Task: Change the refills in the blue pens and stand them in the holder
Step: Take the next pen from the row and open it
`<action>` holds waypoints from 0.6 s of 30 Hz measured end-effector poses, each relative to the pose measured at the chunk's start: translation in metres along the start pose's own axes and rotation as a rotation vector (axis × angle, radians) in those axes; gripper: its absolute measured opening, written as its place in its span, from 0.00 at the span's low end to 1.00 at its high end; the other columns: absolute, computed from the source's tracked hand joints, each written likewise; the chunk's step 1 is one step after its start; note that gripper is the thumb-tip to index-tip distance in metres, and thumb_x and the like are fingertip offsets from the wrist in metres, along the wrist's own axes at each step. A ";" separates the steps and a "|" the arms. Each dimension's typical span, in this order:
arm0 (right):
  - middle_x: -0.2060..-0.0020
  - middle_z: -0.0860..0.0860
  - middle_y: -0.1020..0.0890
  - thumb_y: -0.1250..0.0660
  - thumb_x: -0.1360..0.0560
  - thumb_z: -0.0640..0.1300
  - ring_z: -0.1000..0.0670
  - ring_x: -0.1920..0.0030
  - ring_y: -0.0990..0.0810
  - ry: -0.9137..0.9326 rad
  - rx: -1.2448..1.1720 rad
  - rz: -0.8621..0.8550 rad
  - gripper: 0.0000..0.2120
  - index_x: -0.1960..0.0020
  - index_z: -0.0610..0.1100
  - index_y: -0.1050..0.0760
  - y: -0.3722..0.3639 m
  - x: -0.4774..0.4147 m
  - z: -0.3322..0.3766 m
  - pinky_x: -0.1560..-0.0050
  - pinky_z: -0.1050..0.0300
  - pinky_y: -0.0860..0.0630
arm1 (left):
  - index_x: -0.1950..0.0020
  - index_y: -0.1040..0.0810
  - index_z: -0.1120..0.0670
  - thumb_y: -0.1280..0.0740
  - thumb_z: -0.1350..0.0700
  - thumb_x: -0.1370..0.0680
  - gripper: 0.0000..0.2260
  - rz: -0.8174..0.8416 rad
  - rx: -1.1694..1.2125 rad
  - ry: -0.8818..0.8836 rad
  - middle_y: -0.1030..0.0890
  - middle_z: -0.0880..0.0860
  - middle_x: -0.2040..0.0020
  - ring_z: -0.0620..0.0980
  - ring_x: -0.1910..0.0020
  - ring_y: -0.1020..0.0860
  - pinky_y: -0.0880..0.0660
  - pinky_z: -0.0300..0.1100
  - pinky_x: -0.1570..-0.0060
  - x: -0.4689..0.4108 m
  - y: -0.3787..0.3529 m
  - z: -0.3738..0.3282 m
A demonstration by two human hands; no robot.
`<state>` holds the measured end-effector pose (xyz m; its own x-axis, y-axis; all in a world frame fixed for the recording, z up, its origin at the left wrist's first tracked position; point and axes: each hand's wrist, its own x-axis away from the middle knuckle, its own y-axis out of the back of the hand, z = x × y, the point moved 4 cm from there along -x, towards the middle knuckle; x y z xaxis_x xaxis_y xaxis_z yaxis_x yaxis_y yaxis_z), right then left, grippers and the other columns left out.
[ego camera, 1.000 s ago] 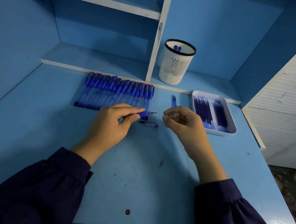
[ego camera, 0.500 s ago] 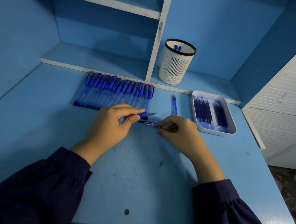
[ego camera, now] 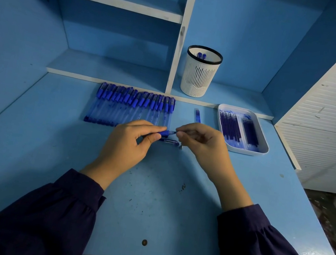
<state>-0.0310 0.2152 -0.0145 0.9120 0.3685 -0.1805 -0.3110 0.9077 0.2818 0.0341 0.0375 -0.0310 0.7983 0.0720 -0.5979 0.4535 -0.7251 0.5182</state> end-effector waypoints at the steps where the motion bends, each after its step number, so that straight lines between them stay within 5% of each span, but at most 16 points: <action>1: 0.63 0.44 0.16 0.29 0.26 0.36 0.50 0.62 0.18 0.001 -0.044 -0.024 0.03 0.53 0.40 0.18 0.003 -0.001 0.000 0.53 0.53 0.19 | 0.42 0.16 0.55 0.29 0.59 0.23 0.10 -0.011 0.005 0.001 0.17 0.47 0.53 0.33 0.58 0.23 0.30 0.25 0.60 0.000 0.001 0.000; 6: 0.65 0.50 0.17 0.36 0.24 0.29 0.49 0.60 0.17 0.058 -0.308 -0.248 0.08 0.53 0.38 0.21 0.019 0.000 0.006 0.54 0.59 0.21 | 0.42 0.16 0.53 0.29 0.57 0.23 0.10 -0.064 0.019 0.014 0.16 0.46 0.55 0.47 0.63 0.22 0.24 0.42 0.65 0.002 0.003 0.001; 10: 0.61 0.48 0.16 0.35 0.24 0.30 0.52 0.58 0.18 0.062 -0.452 -0.440 0.08 0.52 0.39 0.20 0.026 0.004 0.006 0.50 0.61 0.23 | 0.42 0.16 0.55 0.29 0.57 0.23 0.10 -0.083 0.022 0.021 0.17 0.47 0.58 0.47 0.64 0.23 0.25 0.41 0.66 0.001 0.002 0.000; 18: 0.53 0.48 0.15 0.30 0.27 0.31 0.57 0.52 0.18 0.032 -0.481 -0.511 0.10 0.48 0.41 0.18 0.015 0.008 0.006 0.50 0.68 0.25 | 0.41 0.17 0.56 0.30 0.57 0.22 0.10 -0.085 0.055 0.002 0.17 0.47 0.58 0.48 0.66 0.23 0.25 0.42 0.67 0.002 -0.004 -0.007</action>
<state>-0.0266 0.2306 -0.0063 0.9694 -0.1286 -0.2091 0.0635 0.9542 -0.2924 0.0368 0.0449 -0.0304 0.7588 0.1366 -0.6368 0.4972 -0.7531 0.4309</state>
